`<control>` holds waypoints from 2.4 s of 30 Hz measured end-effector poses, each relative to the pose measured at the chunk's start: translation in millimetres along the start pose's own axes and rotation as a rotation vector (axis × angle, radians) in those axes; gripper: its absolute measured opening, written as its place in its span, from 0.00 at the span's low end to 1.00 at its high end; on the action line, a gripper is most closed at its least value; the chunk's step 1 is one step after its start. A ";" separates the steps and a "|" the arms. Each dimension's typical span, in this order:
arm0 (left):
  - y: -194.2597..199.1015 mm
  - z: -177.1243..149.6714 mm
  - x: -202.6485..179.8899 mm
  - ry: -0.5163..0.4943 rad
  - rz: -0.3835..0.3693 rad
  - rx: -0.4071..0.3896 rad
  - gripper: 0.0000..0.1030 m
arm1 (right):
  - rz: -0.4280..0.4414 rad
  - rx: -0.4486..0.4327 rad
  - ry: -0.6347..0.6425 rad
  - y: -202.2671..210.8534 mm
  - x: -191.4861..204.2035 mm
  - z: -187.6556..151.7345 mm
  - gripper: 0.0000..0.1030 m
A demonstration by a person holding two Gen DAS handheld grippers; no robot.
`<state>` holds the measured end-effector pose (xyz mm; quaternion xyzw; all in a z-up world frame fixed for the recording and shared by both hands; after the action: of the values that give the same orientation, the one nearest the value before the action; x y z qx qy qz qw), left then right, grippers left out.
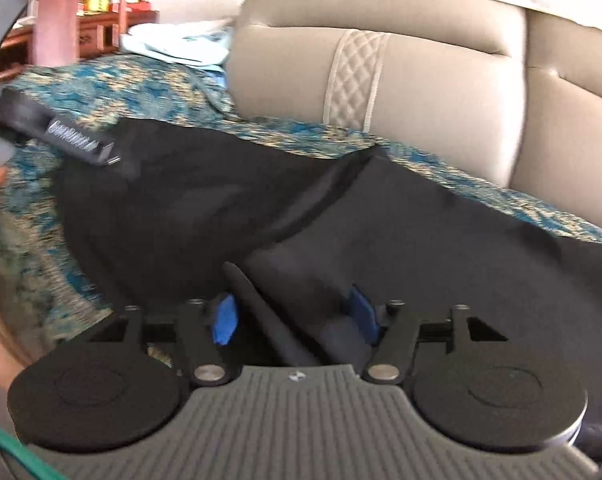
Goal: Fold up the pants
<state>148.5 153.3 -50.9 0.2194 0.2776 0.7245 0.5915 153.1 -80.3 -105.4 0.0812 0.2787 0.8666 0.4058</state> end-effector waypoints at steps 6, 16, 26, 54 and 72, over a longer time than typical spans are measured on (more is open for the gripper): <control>17.7 13.9 -76.5 -0.073 -0.158 -0.056 0.49 | 0.016 -0.060 0.003 35.6 -11.7 -8.6 0.84; 7.8 -17.6 -201.1 -0.248 -0.251 -0.074 0.32 | -0.294 -0.123 -0.370 92.2 -138.9 -54.7 0.83; -11.2 -55.6 -222.7 -0.296 -0.182 -0.005 0.32 | -0.482 -0.040 -0.324 106.9 -169.4 -96.4 0.78; -9.5 -58.7 -215.1 -0.263 -0.180 -0.031 0.37 | -0.432 0.041 -0.360 48.5 -240.2 -36.3 0.71; -8.0 -60.8 -214.6 -0.241 -0.158 -0.037 0.38 | -0.475 0.072 -0.371 -18.9 -294.9 2.1 0.72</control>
<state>158.9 -64.3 -99.5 0.2710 0.2075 0.6491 0.6799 360.2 -290.5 -88.8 0.1849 0.2418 0.7074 0.6379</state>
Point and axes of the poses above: each gripper's, at about its wrist camera, not at the fingertips, and y roughly against the way its jaws point, x to its left, z to its top, the point moved 10 cm from there along -y, roughly the way its jaws point, and after that the axes turned 1 degree about x, right-handed, at the moved point
